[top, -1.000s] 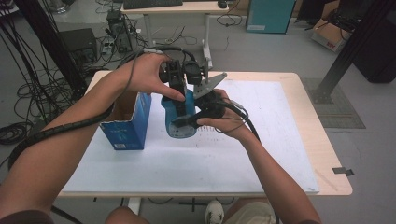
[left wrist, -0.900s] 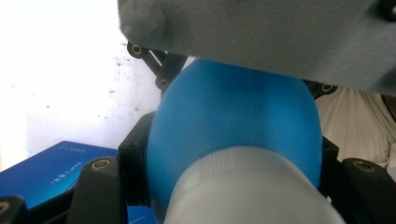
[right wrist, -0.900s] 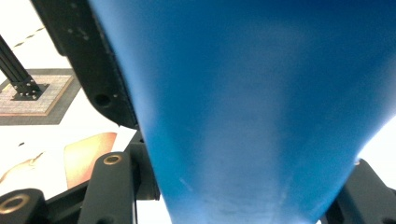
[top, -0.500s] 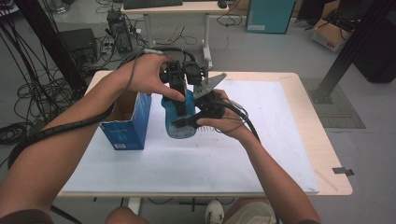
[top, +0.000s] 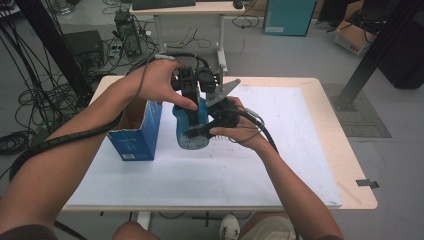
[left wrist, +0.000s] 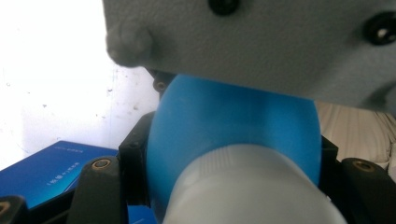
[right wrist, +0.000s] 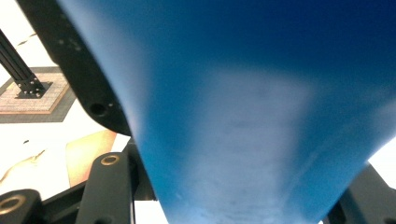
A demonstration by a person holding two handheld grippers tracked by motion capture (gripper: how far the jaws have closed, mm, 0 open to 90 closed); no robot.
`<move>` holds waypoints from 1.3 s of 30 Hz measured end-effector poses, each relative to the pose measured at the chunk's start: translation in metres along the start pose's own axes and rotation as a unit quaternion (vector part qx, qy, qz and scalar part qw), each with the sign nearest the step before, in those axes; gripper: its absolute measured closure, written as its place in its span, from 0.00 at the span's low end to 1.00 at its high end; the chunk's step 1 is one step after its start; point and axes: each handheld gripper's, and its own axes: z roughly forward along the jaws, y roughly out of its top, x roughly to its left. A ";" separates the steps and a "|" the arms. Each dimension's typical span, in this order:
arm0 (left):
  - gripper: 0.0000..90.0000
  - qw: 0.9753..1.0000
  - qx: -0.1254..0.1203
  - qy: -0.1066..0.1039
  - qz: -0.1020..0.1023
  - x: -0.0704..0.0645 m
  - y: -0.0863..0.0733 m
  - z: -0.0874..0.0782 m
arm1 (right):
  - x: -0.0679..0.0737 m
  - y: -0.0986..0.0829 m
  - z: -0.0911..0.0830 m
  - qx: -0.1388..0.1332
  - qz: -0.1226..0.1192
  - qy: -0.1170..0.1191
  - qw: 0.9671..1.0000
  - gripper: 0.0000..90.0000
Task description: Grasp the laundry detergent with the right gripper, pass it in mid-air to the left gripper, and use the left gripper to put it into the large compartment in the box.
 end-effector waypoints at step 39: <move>0.42 1.000 0.006 -0.007 -0.004 0.000 0.001 0.004 | -0.001 -0.004 0.003 -0.004 0.002 0.012 1.000 0.46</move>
